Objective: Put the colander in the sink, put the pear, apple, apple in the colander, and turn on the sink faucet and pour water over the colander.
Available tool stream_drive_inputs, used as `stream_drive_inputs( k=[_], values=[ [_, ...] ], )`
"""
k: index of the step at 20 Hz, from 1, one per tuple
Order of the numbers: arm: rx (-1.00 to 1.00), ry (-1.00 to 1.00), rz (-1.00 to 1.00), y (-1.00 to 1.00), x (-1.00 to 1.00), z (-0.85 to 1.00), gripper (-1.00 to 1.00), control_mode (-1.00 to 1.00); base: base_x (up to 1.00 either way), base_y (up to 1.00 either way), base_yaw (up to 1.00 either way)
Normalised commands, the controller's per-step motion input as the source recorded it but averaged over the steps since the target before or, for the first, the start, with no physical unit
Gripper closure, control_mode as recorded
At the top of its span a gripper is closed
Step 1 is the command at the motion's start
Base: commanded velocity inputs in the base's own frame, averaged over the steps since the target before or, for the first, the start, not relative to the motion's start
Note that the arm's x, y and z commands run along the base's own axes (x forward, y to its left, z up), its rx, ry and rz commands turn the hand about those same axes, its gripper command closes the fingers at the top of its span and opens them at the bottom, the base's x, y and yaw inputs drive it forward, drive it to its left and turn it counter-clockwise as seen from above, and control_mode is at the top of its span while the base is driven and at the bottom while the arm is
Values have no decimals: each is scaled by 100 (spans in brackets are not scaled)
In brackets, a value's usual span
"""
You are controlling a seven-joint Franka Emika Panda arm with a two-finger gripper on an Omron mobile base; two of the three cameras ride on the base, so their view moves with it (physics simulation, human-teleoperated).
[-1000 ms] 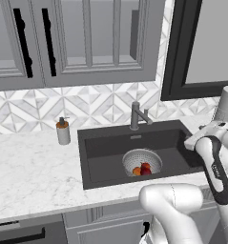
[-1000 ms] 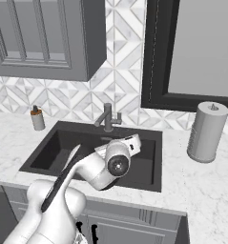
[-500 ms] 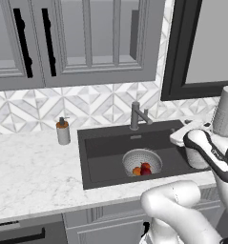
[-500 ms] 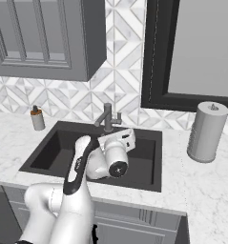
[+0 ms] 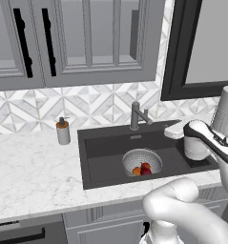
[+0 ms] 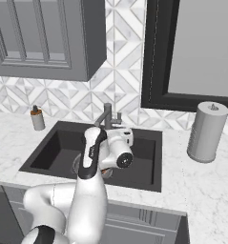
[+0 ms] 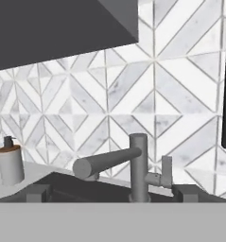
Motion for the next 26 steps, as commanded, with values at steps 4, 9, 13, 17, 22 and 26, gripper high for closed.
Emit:
stream_drive_inputs(
  k=[4,9,13,17,22,26],
  values=[
    [12,-2,6,-1,32,0,-100,-100,0,0,0],
    [4,-7,2,1,26,-3,-100,-100,0,0,0],
    [0,-17,0,8,32,-11,-100,-100,0,0,0],
    [0,-9,0,0,39,-8,-100,-100,0,0,0],
    [-4,-5,0,12,36,-20,-100,-100,0,0,0],
    [-6,0,0,5,42,-9,-100,-100,0,0,0]
  ],
)
